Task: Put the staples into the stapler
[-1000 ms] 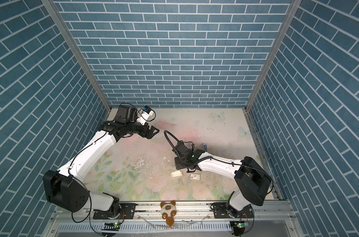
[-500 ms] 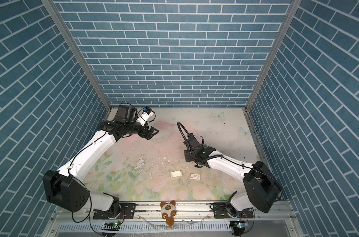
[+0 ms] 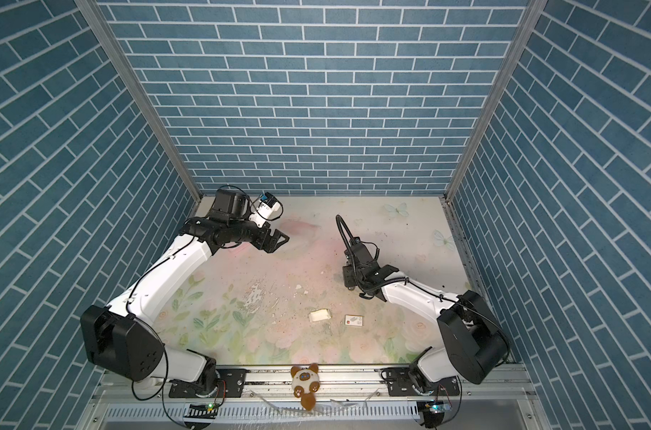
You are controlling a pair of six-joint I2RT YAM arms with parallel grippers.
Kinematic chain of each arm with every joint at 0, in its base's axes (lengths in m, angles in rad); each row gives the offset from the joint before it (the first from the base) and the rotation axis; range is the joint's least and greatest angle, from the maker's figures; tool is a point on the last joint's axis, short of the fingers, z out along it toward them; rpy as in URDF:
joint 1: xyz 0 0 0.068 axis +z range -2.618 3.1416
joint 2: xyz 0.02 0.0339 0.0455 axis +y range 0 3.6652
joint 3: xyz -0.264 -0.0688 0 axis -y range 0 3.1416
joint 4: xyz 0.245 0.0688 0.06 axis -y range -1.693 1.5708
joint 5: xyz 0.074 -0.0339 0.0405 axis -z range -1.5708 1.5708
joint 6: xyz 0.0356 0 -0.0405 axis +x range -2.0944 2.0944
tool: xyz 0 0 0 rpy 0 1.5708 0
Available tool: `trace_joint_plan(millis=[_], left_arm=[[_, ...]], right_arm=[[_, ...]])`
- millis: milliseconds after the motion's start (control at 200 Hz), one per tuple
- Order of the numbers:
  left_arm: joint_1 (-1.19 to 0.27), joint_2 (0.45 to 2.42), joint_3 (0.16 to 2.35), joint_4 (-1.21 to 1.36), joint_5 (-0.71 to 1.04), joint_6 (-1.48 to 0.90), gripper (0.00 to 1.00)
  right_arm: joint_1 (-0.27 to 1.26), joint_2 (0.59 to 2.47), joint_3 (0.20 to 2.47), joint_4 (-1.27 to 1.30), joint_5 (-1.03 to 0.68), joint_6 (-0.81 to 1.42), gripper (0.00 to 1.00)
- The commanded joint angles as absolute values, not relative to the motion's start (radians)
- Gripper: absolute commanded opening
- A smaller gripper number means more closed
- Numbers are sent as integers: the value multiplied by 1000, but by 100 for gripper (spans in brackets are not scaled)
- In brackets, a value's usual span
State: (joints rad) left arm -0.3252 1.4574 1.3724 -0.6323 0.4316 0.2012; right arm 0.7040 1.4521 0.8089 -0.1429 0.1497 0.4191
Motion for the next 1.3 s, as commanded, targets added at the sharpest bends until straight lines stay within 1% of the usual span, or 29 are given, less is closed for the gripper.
trace_joint_plan(millis=[0, 670, 1295], left_arm=[[-317, 1472, 1393, -641, 448, 201, 93], [-316, 1481, 1388, -635, 465, 192, 93], [-317, 1485, 1382, -632, 469, 189, 93]], right_arm=[[698, 1481, 803, -104, 136, 394, 4], [695, 1539, 770, -54, 125, 455, 4], [696, 1560, 761, -37, 128, 466, 4]])
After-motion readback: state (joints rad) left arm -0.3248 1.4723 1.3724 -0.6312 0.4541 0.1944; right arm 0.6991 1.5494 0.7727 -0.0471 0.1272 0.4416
